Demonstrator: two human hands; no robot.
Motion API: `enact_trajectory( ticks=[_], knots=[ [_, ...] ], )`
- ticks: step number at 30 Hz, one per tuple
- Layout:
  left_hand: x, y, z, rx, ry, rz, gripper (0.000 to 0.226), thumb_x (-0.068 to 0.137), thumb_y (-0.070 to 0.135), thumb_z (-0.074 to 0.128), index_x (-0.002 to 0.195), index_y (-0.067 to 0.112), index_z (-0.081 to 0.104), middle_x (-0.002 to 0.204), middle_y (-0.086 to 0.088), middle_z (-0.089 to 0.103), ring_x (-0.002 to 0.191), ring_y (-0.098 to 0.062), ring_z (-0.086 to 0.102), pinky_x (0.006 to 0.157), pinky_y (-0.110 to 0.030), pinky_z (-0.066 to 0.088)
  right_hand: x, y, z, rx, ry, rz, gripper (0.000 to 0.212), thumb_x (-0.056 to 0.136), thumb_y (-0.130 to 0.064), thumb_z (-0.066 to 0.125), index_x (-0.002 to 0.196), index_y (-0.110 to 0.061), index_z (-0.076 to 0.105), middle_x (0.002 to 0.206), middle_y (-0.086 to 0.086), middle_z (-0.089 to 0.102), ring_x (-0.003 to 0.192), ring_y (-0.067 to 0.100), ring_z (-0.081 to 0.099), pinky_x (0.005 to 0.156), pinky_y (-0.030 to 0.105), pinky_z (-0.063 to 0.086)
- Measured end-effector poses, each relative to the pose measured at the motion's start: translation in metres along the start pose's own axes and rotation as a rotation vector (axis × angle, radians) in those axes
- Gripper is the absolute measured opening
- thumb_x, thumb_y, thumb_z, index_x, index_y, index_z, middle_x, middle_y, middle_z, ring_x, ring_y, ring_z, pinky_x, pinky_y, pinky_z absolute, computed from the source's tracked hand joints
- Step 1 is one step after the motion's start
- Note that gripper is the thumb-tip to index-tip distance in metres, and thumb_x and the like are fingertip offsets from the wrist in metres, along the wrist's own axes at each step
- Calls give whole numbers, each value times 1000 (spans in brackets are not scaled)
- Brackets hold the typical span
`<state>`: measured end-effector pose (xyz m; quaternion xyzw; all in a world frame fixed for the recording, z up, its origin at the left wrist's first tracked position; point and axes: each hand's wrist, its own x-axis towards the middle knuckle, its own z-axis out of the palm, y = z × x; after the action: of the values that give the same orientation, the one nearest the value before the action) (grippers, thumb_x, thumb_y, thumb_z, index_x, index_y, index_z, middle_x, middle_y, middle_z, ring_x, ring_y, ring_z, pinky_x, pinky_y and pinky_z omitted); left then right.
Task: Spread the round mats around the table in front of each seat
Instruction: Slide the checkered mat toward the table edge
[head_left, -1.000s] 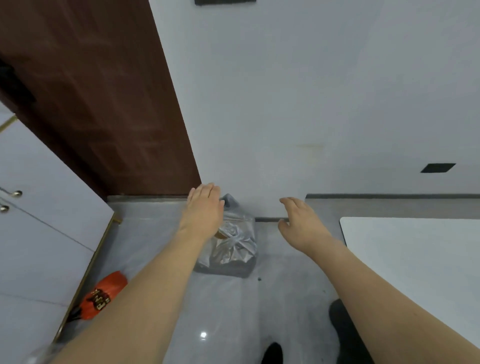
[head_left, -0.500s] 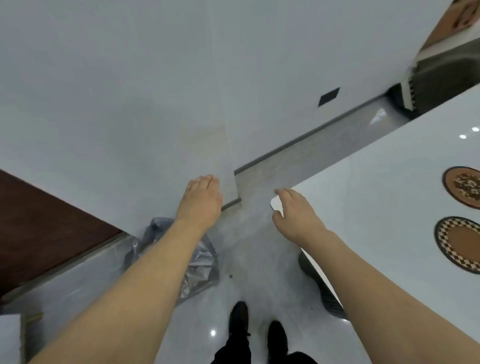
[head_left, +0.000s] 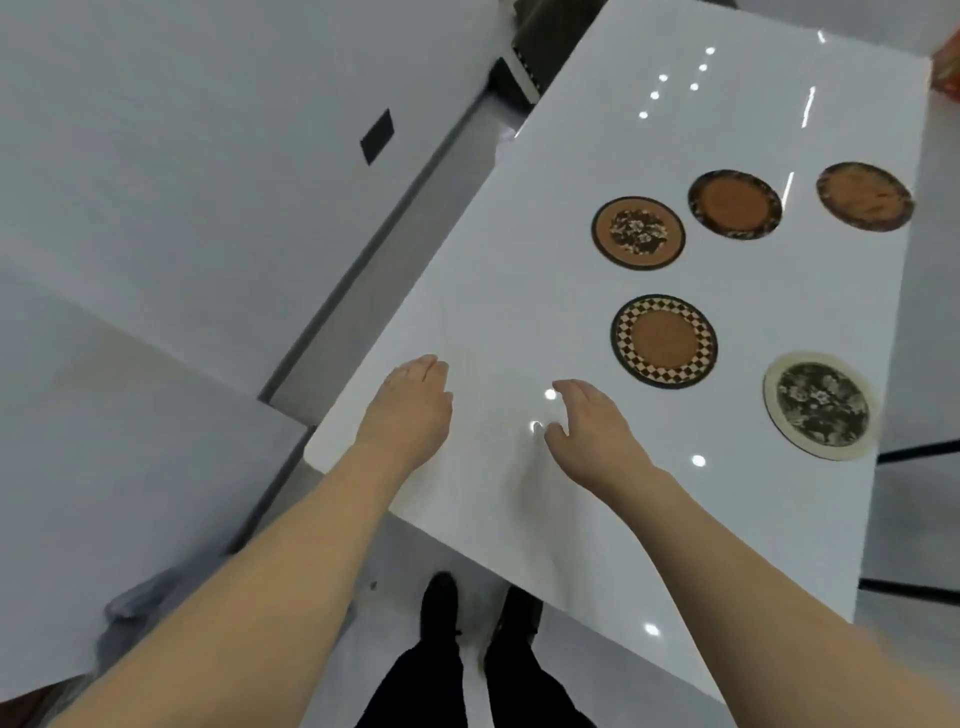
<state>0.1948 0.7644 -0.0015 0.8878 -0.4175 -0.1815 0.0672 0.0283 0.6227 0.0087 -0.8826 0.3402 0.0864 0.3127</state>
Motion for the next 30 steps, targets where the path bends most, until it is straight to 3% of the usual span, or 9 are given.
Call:
enact_trajectory(
  ticks=[3,6,9,11,14,17,21,25,30],
  knots=[
    [39,36,12,-107,-70,33,47,100,22,38,145,8,34,155,-8,31,140,-26,32,115,-36,26,14,39,-17,108,37,138,54,91,-16,48,142,-7,34,149,10,37,137,24,33,111,32,26],
    [84,71,24,-338,-133,-41,48,98,25,41,145,12,35,154,-5,32,136,-23,39,110,-34,32,35,73,-36,283,135,278,54,89,-16,48,141,-10,35,145,9,41,132,24,39,103,32,33],
    [126,107,36,-617,-195,-186,50,95,28,46,143,16,39,149,-2,41,132,-20,44,106,-30,35,59,106,-53,390,228,401,51,85,-15,44,136,-13,41,136,8,47,117,28,50,98,43,46],
    [152,130,46,-783,-257,-272,52,94,27,50,143,15,39,147,-3,43,130,-22,46,110,-38,38,78,125,-63,408,294,479,44,81,-15,41,124,-11,49,124,12,54,106,32,54,91,49,50],
    [182,157,62,-919,-318,-358,53,91,22,54,142,14,41,143,-6,47,127,-25,49,109,-45,42,100,152,-67,404,360,606,41,79,-14,38,118,-6,48,120,14,52,107,37,51,93,53,47],
    [203,177,77,-992,-307,-402,53,89,19,57,140,13,45,138,-7,52,124,-25,51,107,-45,44,117,170,-66,429,333,695,35,79,-15,36,112,-7,44,118,12,44,111,34,41,93,48,43],
    [219,193,89,-1019,-266,-455,50,89,14,53,138,12,47,132,-9,56,119,-26,55,102,-44,48,132,178,-66,424,312,741,36,81,-15,35,114,-5,46,127,14,38,118,35,32,95,51,42],
    [213,191,93,-929,-250,-403,48,88,8,46,136,12,48,132,-4,55,111,-21,54,94,-32,46,129,178,-63,430,241,768,43,83,-19,38,124,-9,43,130,13,33,120,34,32,90,47,43],
    [182,163,89,-805,-234,-366,35,83,11,49,116,17,59,117,0,61,101,-17,57,82,-31,46,112,162,-55,404,120,709,43,85,-23,40,127,-13,40,130,13,34,112,33,43,91,44,45]
  ],
)
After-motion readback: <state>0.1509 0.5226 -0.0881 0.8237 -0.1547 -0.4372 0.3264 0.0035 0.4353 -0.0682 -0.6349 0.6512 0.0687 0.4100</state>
